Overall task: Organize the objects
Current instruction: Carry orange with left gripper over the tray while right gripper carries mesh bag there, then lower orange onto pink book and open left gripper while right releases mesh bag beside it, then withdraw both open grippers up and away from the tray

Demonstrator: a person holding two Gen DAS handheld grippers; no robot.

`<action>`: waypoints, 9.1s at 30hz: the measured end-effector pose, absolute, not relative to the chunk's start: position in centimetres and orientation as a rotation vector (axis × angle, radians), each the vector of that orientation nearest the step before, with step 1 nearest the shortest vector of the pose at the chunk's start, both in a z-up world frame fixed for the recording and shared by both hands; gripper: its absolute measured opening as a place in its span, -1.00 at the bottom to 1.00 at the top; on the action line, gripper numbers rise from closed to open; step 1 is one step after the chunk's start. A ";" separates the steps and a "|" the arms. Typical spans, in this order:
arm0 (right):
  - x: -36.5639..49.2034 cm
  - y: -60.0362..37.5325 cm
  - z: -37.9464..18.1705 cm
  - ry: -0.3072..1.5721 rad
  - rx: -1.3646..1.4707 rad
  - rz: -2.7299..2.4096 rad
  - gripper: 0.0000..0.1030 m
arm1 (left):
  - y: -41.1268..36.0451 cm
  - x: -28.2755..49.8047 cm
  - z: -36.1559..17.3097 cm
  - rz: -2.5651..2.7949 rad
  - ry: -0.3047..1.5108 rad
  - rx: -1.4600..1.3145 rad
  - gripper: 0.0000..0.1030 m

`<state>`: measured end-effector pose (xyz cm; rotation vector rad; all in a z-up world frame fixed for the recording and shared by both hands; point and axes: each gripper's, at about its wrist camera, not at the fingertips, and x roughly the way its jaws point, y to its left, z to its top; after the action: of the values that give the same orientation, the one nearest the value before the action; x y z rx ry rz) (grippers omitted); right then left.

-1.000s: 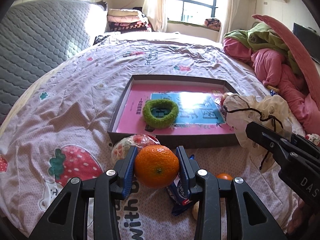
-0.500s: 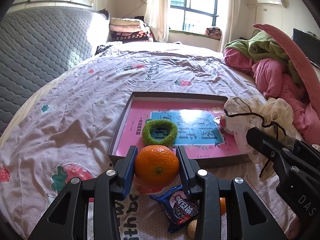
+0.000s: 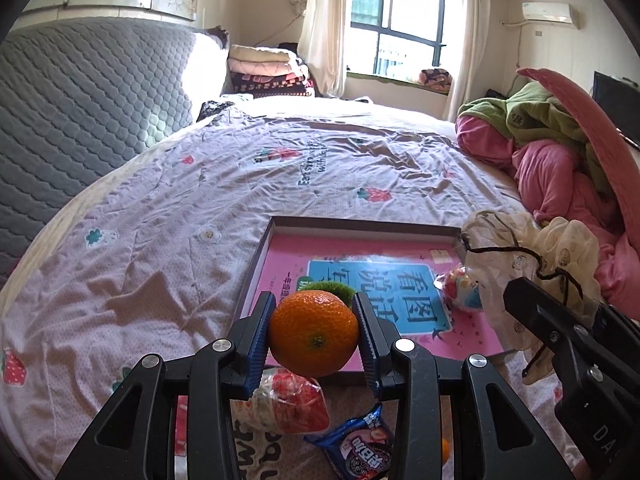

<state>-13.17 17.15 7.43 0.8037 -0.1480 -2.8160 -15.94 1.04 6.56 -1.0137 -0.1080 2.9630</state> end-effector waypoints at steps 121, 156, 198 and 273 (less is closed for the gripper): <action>-22.9 15.3 -1.7 0.048 1.214 -2.669 -0.28 | 0.6 -25.4 -2.2 2.812 0.145 -1.403 -0.21; -22.2 15.3 -2.0 0.093 1.251 -2.651 0.06 | -2.4 -24.4 -2.7 2.692 -0.145 -1.404 -0.05; -21.4 16.6 0.5 0.036 1.161 -2.718 0.23 | -1.5 -23.6 -0.3 2.821 -0.053 -1.310 0.24; -12.5 17.0 6.4 0.114 0.911 -2.727 0.43 | -2.8 -13.7 3.9 2.949 -0.094 -1.108 0.47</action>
<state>-12.54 17.01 6.37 0.9115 0.1138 -2.7272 -13.68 -2.77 3.95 -1.1080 -0.0945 2.9494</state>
